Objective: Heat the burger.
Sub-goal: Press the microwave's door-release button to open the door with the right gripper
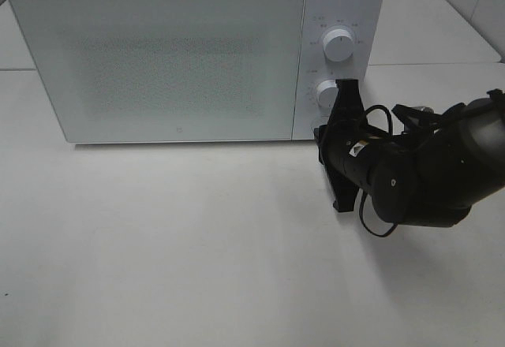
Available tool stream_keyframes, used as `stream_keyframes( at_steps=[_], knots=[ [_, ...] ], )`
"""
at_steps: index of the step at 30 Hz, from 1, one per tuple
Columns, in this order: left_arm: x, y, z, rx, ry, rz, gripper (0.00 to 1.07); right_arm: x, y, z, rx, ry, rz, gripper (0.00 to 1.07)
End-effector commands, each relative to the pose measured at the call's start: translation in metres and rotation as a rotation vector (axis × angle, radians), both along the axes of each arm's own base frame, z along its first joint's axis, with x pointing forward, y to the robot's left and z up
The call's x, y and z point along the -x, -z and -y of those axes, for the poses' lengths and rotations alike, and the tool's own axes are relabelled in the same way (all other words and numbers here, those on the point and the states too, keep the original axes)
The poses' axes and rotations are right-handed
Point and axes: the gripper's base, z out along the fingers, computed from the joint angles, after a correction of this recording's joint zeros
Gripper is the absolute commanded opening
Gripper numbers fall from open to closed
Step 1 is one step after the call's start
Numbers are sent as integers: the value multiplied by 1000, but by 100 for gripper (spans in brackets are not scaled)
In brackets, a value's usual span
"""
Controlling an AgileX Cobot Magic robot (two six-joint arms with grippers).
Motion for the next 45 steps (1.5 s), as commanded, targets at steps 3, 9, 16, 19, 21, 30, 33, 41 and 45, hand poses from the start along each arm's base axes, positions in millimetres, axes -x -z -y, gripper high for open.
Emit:
stream_keyframes(
  at_steps=[3,9,16,19,21,30,33,41,45],
  knots=[
    [2,1,1,8,-2,24,98,-12,-2,7,0,5,11,0],
    [2,1,1,8,-2,24,98,-19,5,6,-17,20,-1,0],
    [2,1,1,8,-2,24,98,-29,11,0,-43,29,-1,0],
    [2,1,1,8,-2,24,98,-30,12,0,-47,38,-1,0],
    [2,1,1,8,-2,24,98,-33,12,2,-47,48,1,0],
    [2,1,1,8,-2,24,98,-36,16,10,-38,65,-12,0],
    [2,1,1,8,-2,24,98,-36,16,10,-39,68,-13,0],
    [2,1,1,8,-2,24,98,-38,26,9,-43,73,-28,0],
    [2,1,1,8,-2,24,98,-40,23,10,-37,76,5,0]
  ],
)
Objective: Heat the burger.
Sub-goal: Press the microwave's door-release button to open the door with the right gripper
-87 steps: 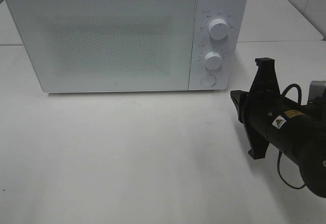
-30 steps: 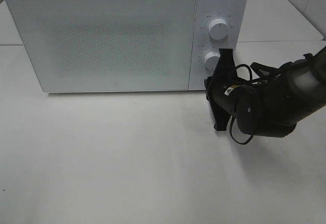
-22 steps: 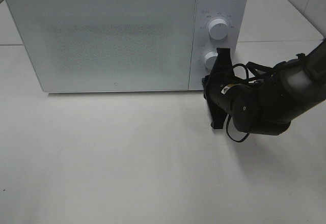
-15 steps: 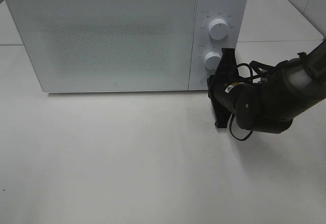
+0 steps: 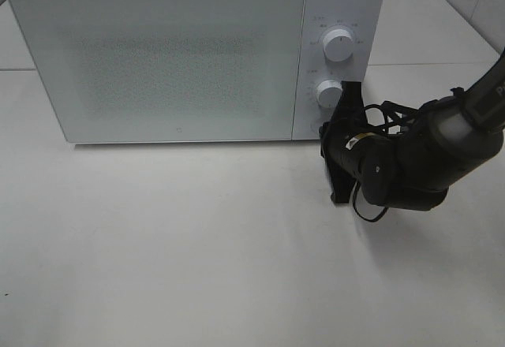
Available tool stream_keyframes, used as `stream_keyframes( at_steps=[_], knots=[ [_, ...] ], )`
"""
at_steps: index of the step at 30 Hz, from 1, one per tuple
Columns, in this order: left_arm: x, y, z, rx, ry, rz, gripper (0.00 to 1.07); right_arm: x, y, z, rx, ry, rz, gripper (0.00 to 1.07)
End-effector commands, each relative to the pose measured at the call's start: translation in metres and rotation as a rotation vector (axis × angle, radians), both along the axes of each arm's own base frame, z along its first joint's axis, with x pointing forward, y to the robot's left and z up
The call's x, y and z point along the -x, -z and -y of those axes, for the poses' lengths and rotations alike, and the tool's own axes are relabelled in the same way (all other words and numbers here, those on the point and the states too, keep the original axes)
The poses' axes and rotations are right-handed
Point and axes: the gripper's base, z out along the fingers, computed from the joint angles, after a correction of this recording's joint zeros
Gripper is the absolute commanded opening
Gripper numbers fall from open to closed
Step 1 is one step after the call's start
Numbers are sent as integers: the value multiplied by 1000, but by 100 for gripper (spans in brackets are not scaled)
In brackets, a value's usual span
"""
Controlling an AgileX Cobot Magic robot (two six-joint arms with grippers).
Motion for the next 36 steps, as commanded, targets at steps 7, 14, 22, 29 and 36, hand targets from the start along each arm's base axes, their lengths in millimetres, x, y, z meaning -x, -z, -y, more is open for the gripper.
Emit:
stream_keyframes(
  at_steps=[7,14,22,29,36],
  knots=[
    [2,1,1,8,-2,24,98,-10,-10,-3,3,-13,72,0],
    [2,1,1,8,-2,24,98,-11,-11,-2,8,-2,83,0],
    [2,1,1,8,-2,24,98,-29,-27,-4,-1,16,168,0],
    [2,1,1,8,-2,24,98,-57,-36,1,15,39,180,0],
    [2,1,1,8,-2,24,98,-64,-42,-2,26,24,196,0]
  ],
)
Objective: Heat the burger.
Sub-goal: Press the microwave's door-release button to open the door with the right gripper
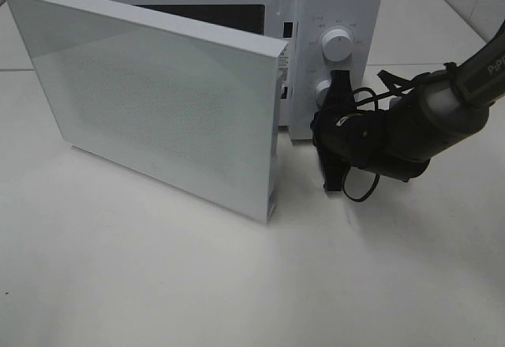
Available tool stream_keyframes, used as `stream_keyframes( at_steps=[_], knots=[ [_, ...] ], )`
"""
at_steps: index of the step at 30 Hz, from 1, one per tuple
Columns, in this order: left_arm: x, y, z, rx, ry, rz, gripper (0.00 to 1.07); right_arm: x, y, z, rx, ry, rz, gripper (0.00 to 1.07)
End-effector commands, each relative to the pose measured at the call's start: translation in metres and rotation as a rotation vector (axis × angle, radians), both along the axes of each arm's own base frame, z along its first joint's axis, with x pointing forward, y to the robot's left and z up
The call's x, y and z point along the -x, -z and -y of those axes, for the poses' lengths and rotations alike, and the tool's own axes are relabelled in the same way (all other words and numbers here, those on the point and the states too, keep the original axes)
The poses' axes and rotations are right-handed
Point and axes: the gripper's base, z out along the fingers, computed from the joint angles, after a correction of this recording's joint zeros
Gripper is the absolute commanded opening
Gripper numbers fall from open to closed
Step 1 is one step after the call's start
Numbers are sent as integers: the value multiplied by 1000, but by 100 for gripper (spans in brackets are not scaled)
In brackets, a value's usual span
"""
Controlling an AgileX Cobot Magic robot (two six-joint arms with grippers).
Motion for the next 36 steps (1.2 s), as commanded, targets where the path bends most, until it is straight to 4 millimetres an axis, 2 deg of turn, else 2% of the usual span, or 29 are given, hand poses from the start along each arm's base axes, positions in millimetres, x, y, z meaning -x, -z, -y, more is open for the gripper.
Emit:
stream_keyframes(
  at_steps=[1,9,14,19,36],
  knots=[
    [2,1,1,8,-2,24,98,-36,-36,5,30,13,286,0],
    [2,1,1,8,-2,24,98,-36,-38,3,40,-19,297,0],
    [2,1,1,8,-2,24,98,-29,-32,-1,32,-27,270,0],
    [2,1,1,8,-2,24,98,-13,-23,-2,13,-30,214,0],
    [2,1,1,8,-2,24,98,34,-22,9,14,-58,82,0]
  ],
)
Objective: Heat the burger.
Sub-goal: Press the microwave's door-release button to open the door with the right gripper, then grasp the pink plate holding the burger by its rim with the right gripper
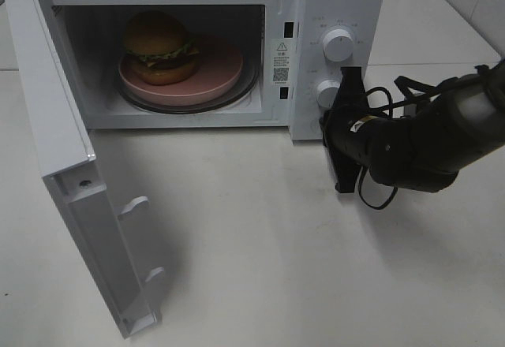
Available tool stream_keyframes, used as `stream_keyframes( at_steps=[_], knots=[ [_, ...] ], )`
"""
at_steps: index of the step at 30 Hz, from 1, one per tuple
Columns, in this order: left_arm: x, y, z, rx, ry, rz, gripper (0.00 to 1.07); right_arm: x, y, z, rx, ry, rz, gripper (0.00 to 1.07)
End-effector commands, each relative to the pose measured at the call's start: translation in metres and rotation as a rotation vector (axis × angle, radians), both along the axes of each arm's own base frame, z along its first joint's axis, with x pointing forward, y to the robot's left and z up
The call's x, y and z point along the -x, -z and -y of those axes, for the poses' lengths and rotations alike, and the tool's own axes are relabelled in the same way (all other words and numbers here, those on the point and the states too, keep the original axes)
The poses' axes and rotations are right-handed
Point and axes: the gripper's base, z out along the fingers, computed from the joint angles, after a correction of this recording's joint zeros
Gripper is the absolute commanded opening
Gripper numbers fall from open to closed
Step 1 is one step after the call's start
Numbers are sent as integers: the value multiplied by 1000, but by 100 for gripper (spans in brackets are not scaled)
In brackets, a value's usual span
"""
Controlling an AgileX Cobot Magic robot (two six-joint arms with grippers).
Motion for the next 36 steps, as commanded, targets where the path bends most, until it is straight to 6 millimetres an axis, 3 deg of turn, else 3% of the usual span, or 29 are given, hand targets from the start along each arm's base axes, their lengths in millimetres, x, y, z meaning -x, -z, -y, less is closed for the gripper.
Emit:
stream_keyframes(
  at_steps=[1,13,19,27,36],
  knots=[
    [2,1,1,8,-2,24,98,13,-5,2,-7,-12,1,0],
    [2,1,1,8,-2,24,98,59,-24,5,7,-88,-39,0],
    [2,1,1,8,-2,24,98,70,-32,7,65,-155,-77,0],
    [2,1,1,8,-2,24,98,86,-63,7,275,-411,-97,0],
    [2,1,1,8,-2,24,98,98,-68,3,482,-681,-143,0]
  ],
)
